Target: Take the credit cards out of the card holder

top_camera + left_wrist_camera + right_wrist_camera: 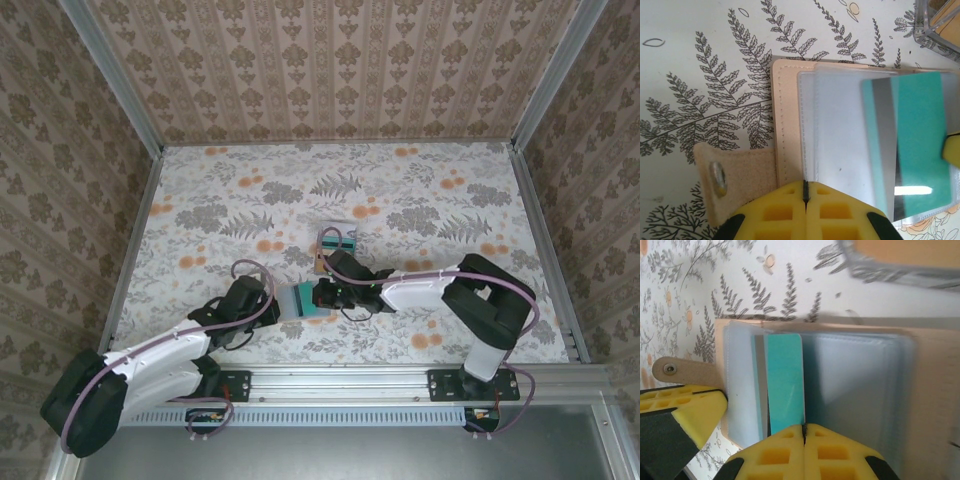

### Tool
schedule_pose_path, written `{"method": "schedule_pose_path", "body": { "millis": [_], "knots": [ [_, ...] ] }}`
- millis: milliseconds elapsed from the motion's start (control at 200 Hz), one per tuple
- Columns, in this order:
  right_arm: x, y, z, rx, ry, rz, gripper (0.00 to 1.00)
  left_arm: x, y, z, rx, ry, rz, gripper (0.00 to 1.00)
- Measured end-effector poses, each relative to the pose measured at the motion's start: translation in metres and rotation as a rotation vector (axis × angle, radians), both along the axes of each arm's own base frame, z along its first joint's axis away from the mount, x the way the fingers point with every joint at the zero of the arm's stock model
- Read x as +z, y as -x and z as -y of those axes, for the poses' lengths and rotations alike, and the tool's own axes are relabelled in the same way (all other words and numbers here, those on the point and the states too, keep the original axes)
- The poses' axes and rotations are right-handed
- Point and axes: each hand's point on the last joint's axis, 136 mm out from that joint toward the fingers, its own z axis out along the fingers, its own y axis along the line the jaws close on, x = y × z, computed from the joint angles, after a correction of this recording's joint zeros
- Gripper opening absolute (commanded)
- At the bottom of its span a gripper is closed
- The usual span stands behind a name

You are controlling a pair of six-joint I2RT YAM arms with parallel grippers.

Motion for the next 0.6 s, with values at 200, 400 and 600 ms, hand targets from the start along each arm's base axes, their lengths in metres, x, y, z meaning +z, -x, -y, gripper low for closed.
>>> {"method": "schedule_pose_path", "body": {
  "millis": [200, 400, 600],
  "knots": [
    [0.006, 0.000, 0.029, -0.022, 0.043, 0.021, 0.00, 0.000, 0.003, -0.002, 0.000, -0.005, -0.006, 0.00],
    [0.032, 0.004, 0.043, -0.005, 0.063, 0.083, 0.00, 0.001, 0.006, -0.005, 0.000, -0.011, -0.012, 0.03],
    [0.059, 0.006, 0.059, 0.039, 0.118, 0.173, 0.00, 0.001, 0.010, -0.008, -0.008, -0.018, -0.019, 0.17]
  ]
}}
